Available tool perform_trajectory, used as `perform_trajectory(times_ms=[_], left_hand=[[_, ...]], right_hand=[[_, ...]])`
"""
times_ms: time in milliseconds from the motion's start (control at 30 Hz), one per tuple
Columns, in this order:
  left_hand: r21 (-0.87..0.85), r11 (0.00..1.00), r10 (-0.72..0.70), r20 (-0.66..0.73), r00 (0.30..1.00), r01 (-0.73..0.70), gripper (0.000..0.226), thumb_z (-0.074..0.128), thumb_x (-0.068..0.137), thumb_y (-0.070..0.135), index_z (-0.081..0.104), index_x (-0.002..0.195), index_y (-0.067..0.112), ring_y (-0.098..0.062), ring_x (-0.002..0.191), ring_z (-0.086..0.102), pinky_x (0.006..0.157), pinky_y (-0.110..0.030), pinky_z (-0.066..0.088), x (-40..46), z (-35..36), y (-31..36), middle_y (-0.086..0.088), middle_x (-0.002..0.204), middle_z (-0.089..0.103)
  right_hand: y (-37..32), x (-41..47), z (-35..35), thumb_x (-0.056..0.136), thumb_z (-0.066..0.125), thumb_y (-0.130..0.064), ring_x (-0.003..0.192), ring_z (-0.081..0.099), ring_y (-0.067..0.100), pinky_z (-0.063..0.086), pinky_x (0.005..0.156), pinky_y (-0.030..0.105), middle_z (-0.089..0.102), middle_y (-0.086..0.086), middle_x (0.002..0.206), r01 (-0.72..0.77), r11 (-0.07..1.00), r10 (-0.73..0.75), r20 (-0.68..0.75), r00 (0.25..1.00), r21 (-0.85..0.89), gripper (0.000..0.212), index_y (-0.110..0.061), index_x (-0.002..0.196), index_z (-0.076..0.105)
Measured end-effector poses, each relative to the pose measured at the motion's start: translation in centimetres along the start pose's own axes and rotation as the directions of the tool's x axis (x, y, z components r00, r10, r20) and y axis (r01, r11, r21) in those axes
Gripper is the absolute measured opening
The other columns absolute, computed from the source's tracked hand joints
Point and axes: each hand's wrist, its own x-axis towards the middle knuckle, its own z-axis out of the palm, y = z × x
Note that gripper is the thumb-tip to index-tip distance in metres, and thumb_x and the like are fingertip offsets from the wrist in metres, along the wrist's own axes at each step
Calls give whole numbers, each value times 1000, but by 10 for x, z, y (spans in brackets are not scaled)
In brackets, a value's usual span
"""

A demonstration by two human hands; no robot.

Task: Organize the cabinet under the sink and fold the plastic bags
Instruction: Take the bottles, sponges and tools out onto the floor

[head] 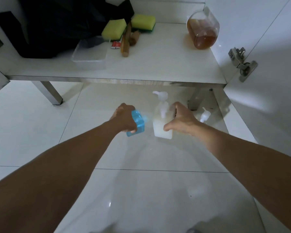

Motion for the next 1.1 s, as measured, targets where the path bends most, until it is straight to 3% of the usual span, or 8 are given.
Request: perform_trajectory(times_ms=[67, 233, 500, 633, 700, 900, 1033, 1100], left_hand=[[21, 1000, 3, 24, 1000, -4, 83, 77, 66, 10, 43, 140, 21, -23, 122, 44, 79, -25, 40, 9, 7, -9, -3, 131, 42], [53, 998, 29, 53, 998, -32, 79, 68, 73, 4, 40, 143, 26, -23, 126, 43, 94, -30, 47, 26, 21, -20, 1, 133, 41], [0, 997, 77, 61, 995, -77, 70, 61, 77, 0, 44, 139, 27, -25, 120, 44, 90, -34, 51, 44, 39, -22, -5, 128, 42], [-7, 997, 81, 69, 994, -81, 68, 61, 78, 1, 45, 139, 25, -25, 118, 46, 89, -31, 50, 49, 45, -21, -5, 127, 43], [-26, 998, 65, 62, 996, -63, 66, 64, 78, 5, 45, 139, 22, -25, 116, 48, 89, -30, 49, 51, 48, -20, -7, 126, 43], [-298, 952, -71, 0, 997, 68, 70, 76, 63, 6, 44, 124, 18, -22, 95, 50, 72, -29, 45, 55, 59, -22, -6, 118, 50], [-427, 898, -109, 7, 994, 101, 74, 77, 55, 10, 44, 119, 27, -27, 105, 46, 86, -42, 50, 57, 66, -24, -3, 112, 53], [-501, 862, -71, 28, 997, 76, 75, 78, 58, 2, 45, 120, 27, -28, 102, 51, 75, -34, 52, 60, 71, -24, -5, 118, 52]], right_hand=[[6, 8, 10, 56, 81, -10, 71, 53, 19, 46, 55, 31, 51, -1, 86, 41, 999, -41, 17, 999, -10, 65, -22, 108, 44], [20, 24, 28, 57, 81, -2, 94, 62, 29, 57, 71, 42, 59, 11, 107, 118, 993, -117, 36, 992, -28, 74, -25, 117, 43], [30, 40, 35, 56, 84, -7, 91, 60, 20, 60, 70, 39, 57, 3, 107, 76, 997, -77, 37, 996, 22, 80, -26, 121, 41], [33, 43, 32, 61, 82, -7, 87, 59, 20, 57, 65, 33, 55, 3, 105, 76, 997, -75, 43, 996, -30, 80, -21, 126, 39], [32, 45, 31, 61, 82, -8, 90, 59, 22, 58, 69, 38, 55, 3, 106, 71, 995, -69, 32, 997, -74, 80, -20, 126, 38], [30, 47, 29, 56, 81, -12, 89, 61, 21, 57, 68, 39, 57, -1, 106, 70, 974, -71, 4, 997, -214, 77, -18, 121, 39], [28, 50, 28, 49, 78, -16, 95, 57, 20, 54, 67, 35, 54, -4, 107, 144, 949, -154, -17, 988, -280, 87, -25, 127, 41], [30, 51, 28, 51, 78, -17, 97, 54, 20, 50, 67, 31, 55, -3, 107, 159, 935, -177, -31, 984, -316, 84, -25, 127, 44]])
